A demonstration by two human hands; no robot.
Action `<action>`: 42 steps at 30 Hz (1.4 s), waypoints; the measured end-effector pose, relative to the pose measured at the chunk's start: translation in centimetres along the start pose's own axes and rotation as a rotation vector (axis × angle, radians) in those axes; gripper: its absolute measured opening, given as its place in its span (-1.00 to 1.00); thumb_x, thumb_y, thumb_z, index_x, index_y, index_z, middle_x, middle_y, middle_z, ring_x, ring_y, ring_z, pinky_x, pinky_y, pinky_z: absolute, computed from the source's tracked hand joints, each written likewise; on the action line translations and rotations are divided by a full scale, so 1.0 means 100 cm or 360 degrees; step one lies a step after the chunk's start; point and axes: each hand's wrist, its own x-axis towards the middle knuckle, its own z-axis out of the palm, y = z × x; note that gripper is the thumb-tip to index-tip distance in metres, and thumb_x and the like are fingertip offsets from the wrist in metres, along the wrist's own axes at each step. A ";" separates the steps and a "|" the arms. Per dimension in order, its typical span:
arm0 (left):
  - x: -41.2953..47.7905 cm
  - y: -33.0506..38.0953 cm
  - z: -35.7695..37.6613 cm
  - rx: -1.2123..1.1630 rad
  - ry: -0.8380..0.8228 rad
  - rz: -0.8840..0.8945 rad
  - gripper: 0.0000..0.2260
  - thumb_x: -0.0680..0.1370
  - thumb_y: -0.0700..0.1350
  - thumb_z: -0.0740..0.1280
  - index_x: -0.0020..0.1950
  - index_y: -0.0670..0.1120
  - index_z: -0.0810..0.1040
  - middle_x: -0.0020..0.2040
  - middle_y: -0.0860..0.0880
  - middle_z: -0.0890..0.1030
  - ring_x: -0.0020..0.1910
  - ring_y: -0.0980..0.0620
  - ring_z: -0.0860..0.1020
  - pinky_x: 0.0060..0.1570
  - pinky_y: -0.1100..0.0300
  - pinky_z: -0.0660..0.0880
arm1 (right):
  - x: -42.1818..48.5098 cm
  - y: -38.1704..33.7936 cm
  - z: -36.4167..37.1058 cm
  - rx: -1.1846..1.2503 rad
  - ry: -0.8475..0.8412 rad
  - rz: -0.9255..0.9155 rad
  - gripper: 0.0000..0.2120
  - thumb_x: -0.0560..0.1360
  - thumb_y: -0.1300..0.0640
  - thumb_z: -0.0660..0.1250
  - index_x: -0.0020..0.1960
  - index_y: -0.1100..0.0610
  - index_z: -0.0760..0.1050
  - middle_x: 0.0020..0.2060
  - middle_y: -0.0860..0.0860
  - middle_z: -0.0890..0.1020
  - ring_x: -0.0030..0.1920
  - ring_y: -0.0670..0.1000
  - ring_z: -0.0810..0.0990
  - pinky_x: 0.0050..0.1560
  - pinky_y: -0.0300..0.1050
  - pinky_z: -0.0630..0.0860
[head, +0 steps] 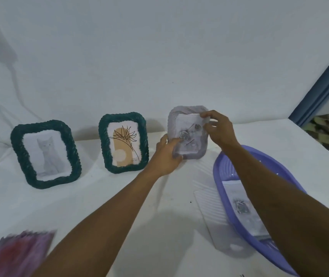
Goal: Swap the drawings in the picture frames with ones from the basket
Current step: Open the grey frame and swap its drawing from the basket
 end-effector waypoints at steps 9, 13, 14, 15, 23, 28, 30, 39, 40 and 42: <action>-0.026 -0.001 -0.013 -0.0146 0.0395 0.0115 -0.54 0.50 -0.28 0.36 0.33 0.08 0.41 0.26 -0.01 0.41 0.22 0.06 0.43 0.22 0.17 0.45 | -0.019 -0.021 -0.023 0.0497 -0.0291 -0.0048 -0.58 0.39 0.45 0.20 0.10 0.08 0.58 0.02 0.03 0.65 -0.25 0.04 0.57 -0.25 -0.08 0.51; -0.060 -0.012 -0.029 -0.0223 0.0271 0.0114 -0.56 0.52 -0.28 0.37 0.32 0.07 0.43 0.30 0.03 0.47 0.25 0.03 0.47 0.19 0.16 0.53 | -0.045 -0.037 -0.023 0.0832 -0.0621 0.0049 -0.64 0.44 0.47 0.25 0.14 0.17 0.55 -0.06 0.18 0.65 -0.14 0.09 0.56 -0.14 0.02 0.50; -0.069 -0.016 -0.032 -0.0216 0.0240 0.0117 -0.57 0.52 -0.26 0.38 0.32 0.07 0.43 0.31 0.03 0.47 0.27 0.02 0.47 0.21 0.12 0.53 | -0.051 -0.041 -0.020 0.0873 -0.0656 0.0070 -0.65 0.45 0.46 0.26 0.14 0.17 0.56 -0.07 0.18 0.65 -0.12 0.11 0.57 -0.12 0.04 0.50; -0.079 -0.020 -0.034 -0.0191 0.0245 0.0128 -0.58 0.52 -0.25 0.38 0.32 0.06 0.44 0.33 0.03 0.46 0.30 0.02 0.45 0.26 0.07 0.51 | -0.059 -0.045 -0.016 0.0898 -0.0670 0.0090 -0.66 0.45 0.46 0.28 0.14 0.17 0.57 -0.07 0.18 0.66 -0.13 0.11 0.58 -0.12 0.04 0.50; -0.176 0.007 -0.047 0.0129 0.0059 0.0268 -0.42 0.47 0.19 0.39 0.42 0.33 0.22 0.36 0.13 0.28 0.28 0.21 0.35 0.21 0.30 0.41 | -0.124 -0.085 0.030 0.0950 -0.0816 0.0180 -0.76 0.45 0.39 0.38 0.08 0.18 0.58 0.02 0.22 0.62 -0.07 0.15 0.63 -0.11 0.08 0.62; -0.210 0.011 -0.060 0.0478 -0.0036 0.0169 -0.42 0.49 0.15 0.35 0.45 0.31 0.20 0.37 0.09 0.34 0.03 0.15 0.41 0.05 0.23 0.53 | -0.154 -0.111 0.054 0.0902 -0.0913 0.0237 -0.76 0.49 0.37 0.33 0.10 0.15 0.58 0.09 0.20 0.61 0.04 0.21 0.62 -0.18 -0.04 0.60; -0.224 0.014 -0.065 0.0513 0.0036 0.0150 -0.48 0.49 0.14 0.36 0.41 0.26 0.28 0.29 0.11 0.40 0.00 0.14 0.47 0.04 0.23 0.56 | -0.162 -0.121 0.057 0.0921 -0.0971 0.0241 -0.76 0.52 0.32 0.29 0.14 0.12 0.57 0.08 0.19 0.62 0.00 0.22 0.63 -0.14 -0.01 0.62; -0.259 -0.004 -0.088 -0.0537 0.0422 -0.0017 -0.62 0.49 -0.27 0.40 0.18 0.12 0.45 0.09 0.10 0.56 -0.03 0.04 0.63 -0.16 0.14 0.62 | -0.188 -0.105 0.060 0.0447 -0.0867 -0.0136 -0.73 0.51 0.11 0.36 0.14 -0.20 0.57 0.26 -0.17 0.51 0.24 -0.11 0.46 0.20 -0.11 0.39; -0.262 -0.009 -0.088 -0.0732 0.0400 -0.0080 -0.61 0.50 -0.28 0.39 0.20 0.12 0.45 0.10 0.06 0.58 -0.01 0.01 0.64 -0.10 0.04 0.63 | -0.192 -0.096 0.060 0.0369 -0.0884 -0.0119 -0.73 0.50 0.05 0.39 0.14 -0.24 0.57 0.32 -0.17 0.43 0.31 -0.14 0.39 0.25 -0.12 0.32; -0.267 -0.019 -0.087 -0.1012 0.0367 -0.0156 -0.59 0.52 -0.31 0.37 0.22 0.11 0.46 0.14 -0.04 0.58 0.04 -0.10 0.63 -0.03 -0.08 0.62 | -0.204 -0.081 0.061 0.0390 -0.0936 -0.0029 -0.70 0.45 0.00 0.45 0.14 -0.26 0.57 0.37 -0.16 0.33 0.35 -0.10 0.35 0.31 -0.08 0.33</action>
